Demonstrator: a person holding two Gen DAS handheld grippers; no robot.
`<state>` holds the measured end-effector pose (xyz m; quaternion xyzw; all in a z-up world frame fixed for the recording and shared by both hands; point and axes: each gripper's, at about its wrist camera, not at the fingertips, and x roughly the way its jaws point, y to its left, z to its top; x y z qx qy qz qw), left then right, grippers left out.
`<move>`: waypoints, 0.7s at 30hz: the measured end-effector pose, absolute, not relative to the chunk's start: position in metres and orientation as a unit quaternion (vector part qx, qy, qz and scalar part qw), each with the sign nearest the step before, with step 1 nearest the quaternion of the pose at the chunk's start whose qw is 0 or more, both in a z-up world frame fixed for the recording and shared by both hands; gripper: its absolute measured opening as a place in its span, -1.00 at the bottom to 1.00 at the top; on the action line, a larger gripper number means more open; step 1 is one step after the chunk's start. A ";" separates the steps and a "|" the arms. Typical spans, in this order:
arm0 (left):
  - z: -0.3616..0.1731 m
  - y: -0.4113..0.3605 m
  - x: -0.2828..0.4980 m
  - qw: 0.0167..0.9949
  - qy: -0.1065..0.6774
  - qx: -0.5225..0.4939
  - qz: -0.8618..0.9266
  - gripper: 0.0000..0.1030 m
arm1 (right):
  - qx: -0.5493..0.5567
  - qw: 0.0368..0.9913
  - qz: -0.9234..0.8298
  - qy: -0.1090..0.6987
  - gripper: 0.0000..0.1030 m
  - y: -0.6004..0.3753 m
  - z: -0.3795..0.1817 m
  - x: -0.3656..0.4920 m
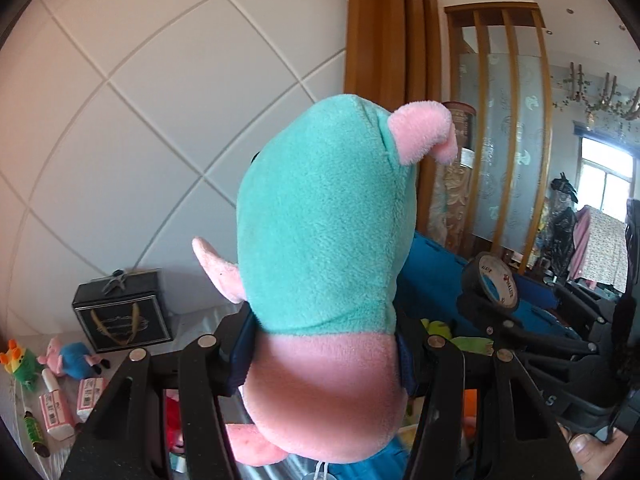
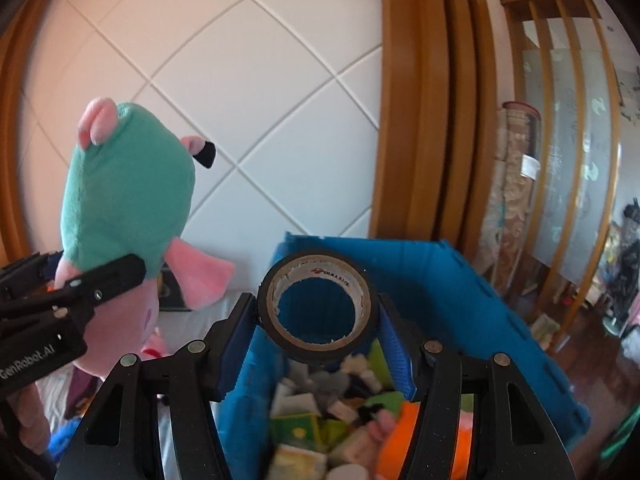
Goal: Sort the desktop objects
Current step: 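Carry the pig plush and tape roll into the blue crate and release both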
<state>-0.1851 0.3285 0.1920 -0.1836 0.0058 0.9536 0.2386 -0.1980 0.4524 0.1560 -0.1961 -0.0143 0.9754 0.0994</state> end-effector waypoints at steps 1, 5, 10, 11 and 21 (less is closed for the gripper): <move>0.192 0.346 -0.188 0.249 0.007 -0.192 0.949 0.09 | -0.200 0.108 0.974 -0.013 0.15 0.467 0.153 -0.196; 0.175 0.411 -0.204 0.273 0.029 -0.239 0.931 0.09 | -0.224 0.143 0.964 -0.006 0.15 0.522 0.135 -0.192; 0.134 0.467 -0.214 0.277 0.086 -0.304 0.907 0.10 | -0.258 0.180 0.949 0.005 0.15 0.578 0.104 -0.192; 0.125 0.474 -0.216 0.275 0.093 -0.319 0.902 0.11 | -0.264 0.183 0.947 0.007 0.15 0.586 0.099 -0.195; 0.101 0.509 -0.215 0.253 0.126 -0.355 0.891 0.20 | -0.280 0.176 0.944 0.018 0.10 0.613 0.074 -0.192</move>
